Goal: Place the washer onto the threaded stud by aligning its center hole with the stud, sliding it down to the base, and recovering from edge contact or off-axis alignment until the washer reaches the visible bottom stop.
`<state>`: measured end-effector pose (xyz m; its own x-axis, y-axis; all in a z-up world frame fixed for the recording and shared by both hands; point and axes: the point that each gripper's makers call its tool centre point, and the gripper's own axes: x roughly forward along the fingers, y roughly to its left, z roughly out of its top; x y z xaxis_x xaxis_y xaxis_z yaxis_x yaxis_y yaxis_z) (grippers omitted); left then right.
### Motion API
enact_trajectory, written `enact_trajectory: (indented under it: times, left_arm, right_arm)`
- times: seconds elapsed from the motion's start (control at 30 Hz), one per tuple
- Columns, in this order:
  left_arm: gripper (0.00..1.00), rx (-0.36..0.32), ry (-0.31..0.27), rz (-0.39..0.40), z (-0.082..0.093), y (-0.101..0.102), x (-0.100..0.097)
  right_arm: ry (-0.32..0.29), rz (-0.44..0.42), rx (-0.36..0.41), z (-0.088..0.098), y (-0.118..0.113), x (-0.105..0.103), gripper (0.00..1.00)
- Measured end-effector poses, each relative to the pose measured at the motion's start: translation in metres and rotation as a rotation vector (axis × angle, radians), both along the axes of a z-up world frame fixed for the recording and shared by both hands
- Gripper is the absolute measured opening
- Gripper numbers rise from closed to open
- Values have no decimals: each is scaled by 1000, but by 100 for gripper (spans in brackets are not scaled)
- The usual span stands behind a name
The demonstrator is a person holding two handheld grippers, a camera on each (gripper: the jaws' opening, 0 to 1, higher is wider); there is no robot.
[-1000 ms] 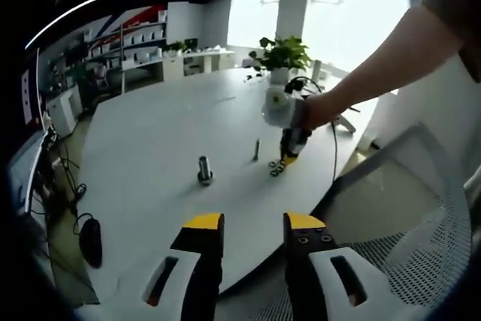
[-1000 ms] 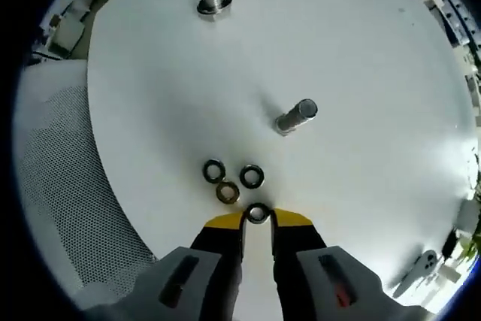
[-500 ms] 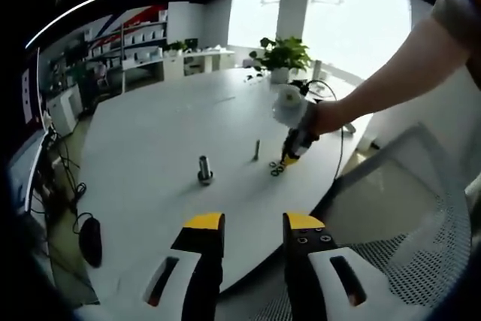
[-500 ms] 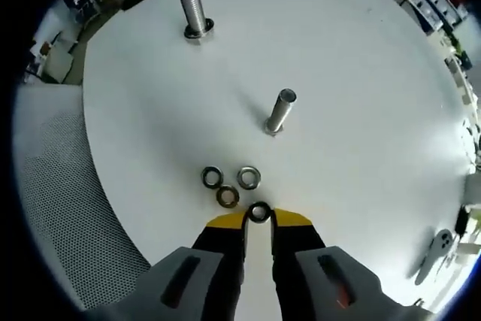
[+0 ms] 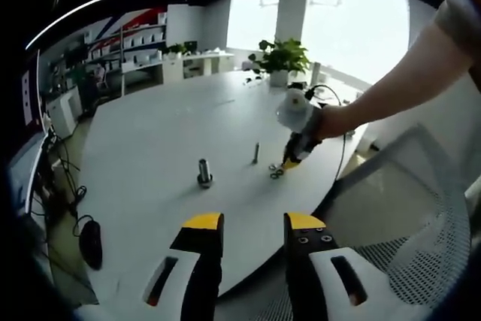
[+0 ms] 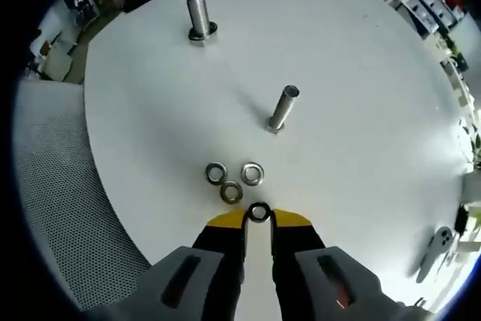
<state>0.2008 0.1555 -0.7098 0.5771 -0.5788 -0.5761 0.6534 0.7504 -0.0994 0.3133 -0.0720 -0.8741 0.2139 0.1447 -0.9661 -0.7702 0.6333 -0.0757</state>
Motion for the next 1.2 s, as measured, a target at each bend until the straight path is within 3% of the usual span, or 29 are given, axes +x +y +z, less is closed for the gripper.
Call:
enact_trajectory:
  times: [0.73,0.9,1.2]
  left_arm:
    - [30,-8,-11,4,3,0,1]
    - [30,-9,-18,8,4,1,1]
    - [30,-2,-17,7,3,1,1]
  right_arm:
    - [-184,56,72,66,36,49,14]
    - [-228,90,76,73,44,49,14]
    - [-225,109,62,69,47,54,14]
